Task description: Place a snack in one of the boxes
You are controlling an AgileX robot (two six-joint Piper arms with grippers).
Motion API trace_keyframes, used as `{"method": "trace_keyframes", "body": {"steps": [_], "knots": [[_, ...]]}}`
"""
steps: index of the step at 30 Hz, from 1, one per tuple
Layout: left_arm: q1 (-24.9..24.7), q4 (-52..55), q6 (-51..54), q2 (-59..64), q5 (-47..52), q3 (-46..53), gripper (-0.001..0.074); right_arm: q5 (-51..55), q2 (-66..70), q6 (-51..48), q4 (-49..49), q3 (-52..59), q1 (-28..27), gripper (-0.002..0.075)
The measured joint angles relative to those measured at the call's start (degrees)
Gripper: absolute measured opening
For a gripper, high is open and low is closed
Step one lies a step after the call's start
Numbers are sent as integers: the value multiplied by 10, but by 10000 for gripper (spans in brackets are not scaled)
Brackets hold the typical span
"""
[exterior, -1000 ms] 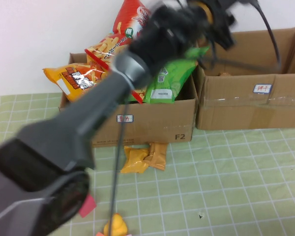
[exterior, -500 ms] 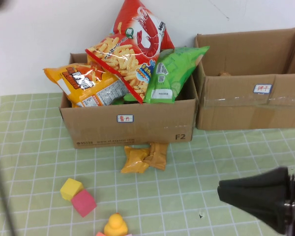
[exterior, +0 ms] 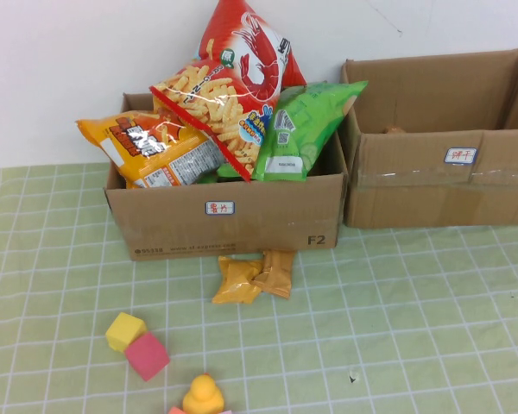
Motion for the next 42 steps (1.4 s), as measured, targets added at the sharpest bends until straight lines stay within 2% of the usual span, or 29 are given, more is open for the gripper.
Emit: {"method": "trace_keyframes", "body": {"steps": [5, 6, 10, 17, 23, 28, 35, 42], "knots": [[0, 93, -93, -125, -5, 177, 0, -15, -73, 85, -20, 34, 0, -2], [0, 116, -121, -177, -28, 254, 0, -37, -110, 109, -25, 63, 0, -2], [0, 142, -176, -295, -105, 426, 0, -91, -176, 166, -76, 131, 0, -2], [0, 185, -303, -459, -269, 735, 0, -186, -278, 343, -166, 251, 0, -2], [0, 205, -380, -531, -402, 934, 0, -243, -330, 388, -176, 339, 0, -2], [0, 210, -422, -536, -505, 1022, 0, -267, -337, 400, -176, 370, 0, -2], [0, 216, -469, -536, -636, 1084, -1, -274, -337, 402, -177, 371, 0, -2], [0, 223, -475, -536, -666, 1129, -1, -274, -337, 402, -177, 371, 0, -2]]}}
